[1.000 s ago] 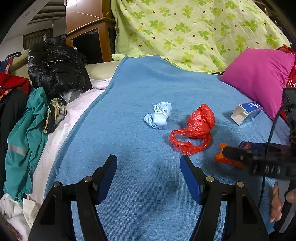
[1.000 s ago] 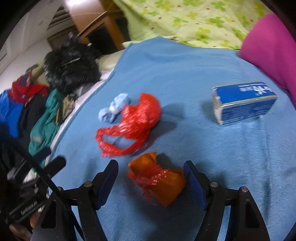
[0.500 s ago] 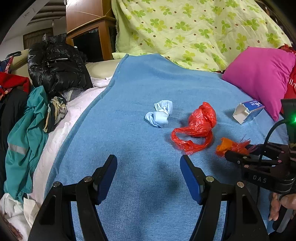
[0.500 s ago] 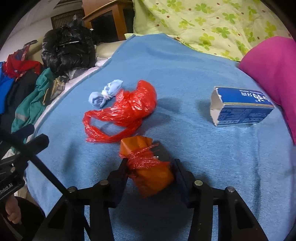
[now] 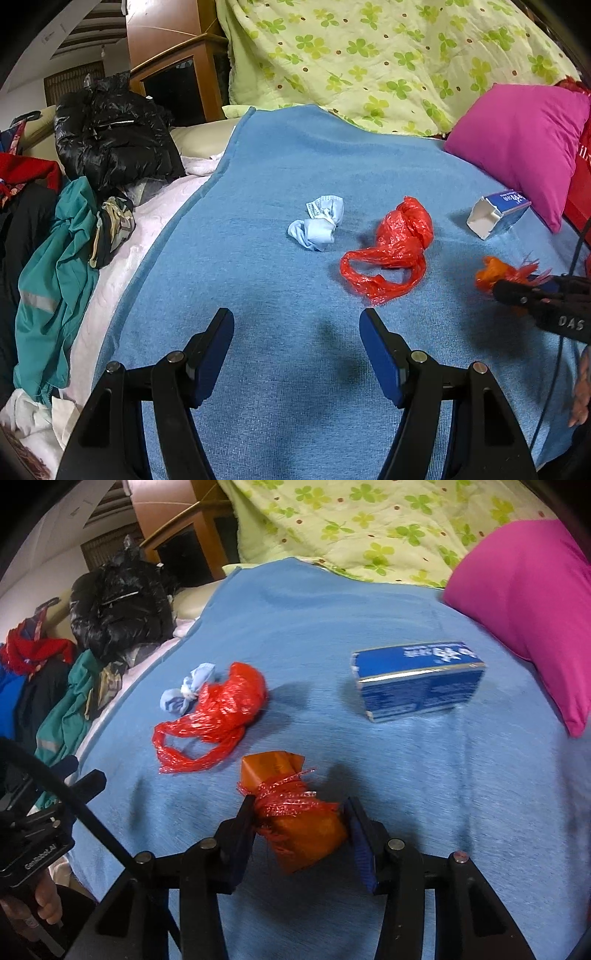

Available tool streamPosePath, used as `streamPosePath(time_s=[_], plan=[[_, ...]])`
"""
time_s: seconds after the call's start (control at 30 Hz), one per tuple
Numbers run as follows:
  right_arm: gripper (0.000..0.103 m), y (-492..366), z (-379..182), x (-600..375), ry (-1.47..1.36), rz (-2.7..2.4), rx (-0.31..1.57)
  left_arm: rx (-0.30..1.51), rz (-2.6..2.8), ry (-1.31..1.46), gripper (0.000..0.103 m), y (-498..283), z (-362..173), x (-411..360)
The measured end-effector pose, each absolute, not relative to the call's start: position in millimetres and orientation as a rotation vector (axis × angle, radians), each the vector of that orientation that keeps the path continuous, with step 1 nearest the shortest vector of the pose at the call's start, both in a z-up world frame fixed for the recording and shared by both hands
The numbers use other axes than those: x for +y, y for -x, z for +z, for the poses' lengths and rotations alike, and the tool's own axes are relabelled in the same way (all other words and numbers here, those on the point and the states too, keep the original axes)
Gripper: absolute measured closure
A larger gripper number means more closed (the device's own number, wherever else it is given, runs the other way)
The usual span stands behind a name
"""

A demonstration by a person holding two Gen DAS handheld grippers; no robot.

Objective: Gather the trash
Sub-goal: 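Grasp and lift the orange mesh-wrapped item with the right tool, then grasp the red plastic bag with the left tool while the right tool holds the orange item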

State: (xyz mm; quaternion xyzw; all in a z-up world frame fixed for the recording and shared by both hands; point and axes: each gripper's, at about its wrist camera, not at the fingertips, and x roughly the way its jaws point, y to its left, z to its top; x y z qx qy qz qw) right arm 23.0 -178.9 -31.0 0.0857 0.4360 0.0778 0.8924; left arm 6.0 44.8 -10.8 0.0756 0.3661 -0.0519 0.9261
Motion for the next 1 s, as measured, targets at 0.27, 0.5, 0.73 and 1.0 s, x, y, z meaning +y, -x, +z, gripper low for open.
streamPosePath(time_s=[0.27, 0.5, 0.73, 1.0], plan=[[0.053, -17, -26, -203, -0.217, 0.140, 0.896, 0.776, -0.123, -0.162, 0.032, -12, -14, 31], [0.053, -16, -28, -220, -0.241, 0.117, 0.913, 0.789, -0.201, -0.151, 0.030, -43, -7, 1], [0.053, -13, -27, -232, -0.274, 0.113, 0.908, 0.827, -0.279, -0.068, 0.030, -83, -19, -18], [0.053, -11, -27, -235, -0.302, 0.125, 0.897, 0.865, -0.327, -0.051, 0.031, -99, -34, -27]])
